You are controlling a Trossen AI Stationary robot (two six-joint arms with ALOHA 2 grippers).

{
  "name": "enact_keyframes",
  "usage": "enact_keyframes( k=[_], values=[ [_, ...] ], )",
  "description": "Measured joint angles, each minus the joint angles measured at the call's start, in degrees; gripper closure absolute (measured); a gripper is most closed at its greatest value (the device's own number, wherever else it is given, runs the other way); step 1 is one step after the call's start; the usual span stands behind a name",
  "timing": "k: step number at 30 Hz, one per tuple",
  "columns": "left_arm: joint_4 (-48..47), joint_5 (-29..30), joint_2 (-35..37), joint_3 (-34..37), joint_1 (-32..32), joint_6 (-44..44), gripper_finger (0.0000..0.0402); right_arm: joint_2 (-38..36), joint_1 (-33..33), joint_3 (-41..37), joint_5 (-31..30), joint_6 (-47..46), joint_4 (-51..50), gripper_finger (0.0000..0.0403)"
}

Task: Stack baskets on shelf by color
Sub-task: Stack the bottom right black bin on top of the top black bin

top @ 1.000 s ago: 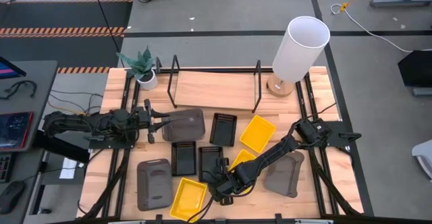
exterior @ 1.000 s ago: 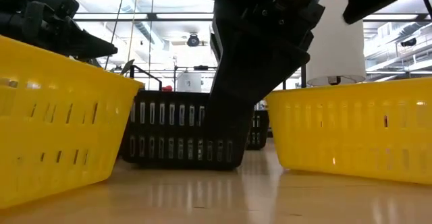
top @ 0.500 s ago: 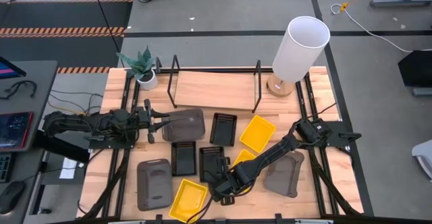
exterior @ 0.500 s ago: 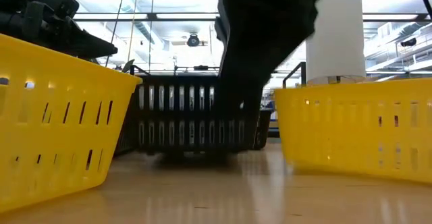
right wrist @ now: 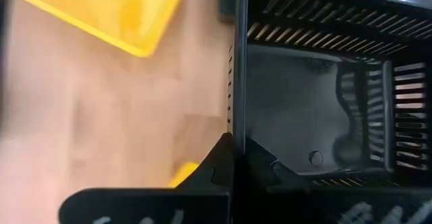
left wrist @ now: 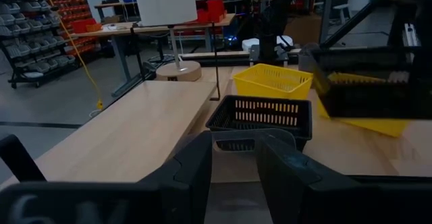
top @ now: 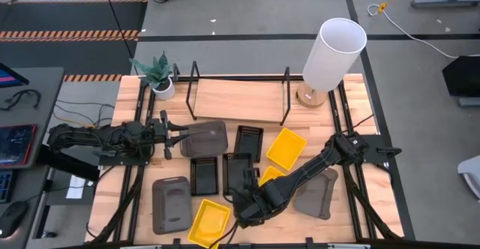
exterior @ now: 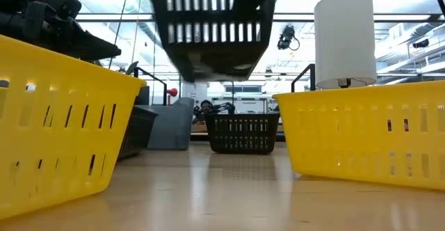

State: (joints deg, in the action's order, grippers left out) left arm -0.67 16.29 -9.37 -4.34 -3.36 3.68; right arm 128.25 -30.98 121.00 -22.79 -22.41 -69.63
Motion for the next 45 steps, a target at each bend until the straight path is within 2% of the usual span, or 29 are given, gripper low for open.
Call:
enact_keyframes(
  k=[5,16,23,33,45],
  values=[
    [0.0,0.0,0.0,0.0,0.0,0.0,0.0280,0.0,1.8,-0.5,-4.9,-1.0,-5.4,0.0396],
    [0.0,0.0,0.0,0.0,0.0,0.0,0.0280,0.0,7.6,-6.7,-13.8,-2.9,-7.8,0.0398],
    [0.0,0.0,0.0,0.0,0.0,0.0,0.0280,0.0,10.0,-12.0,-11.3,-3.5,-4.5,0.0394],
    [0.0,0.0,0.0,0.0,0.0,0.0,0.0280,0.0,9.2,-12.3,-8.1,-2.7,-2.3,0.0388],
    [0.0,0.0,0.0,0.0,0.0,0.0,0.0280,0.0,9.2,-12.3,-6.9,-2.0,-2.5,0.0310]
  ],
)
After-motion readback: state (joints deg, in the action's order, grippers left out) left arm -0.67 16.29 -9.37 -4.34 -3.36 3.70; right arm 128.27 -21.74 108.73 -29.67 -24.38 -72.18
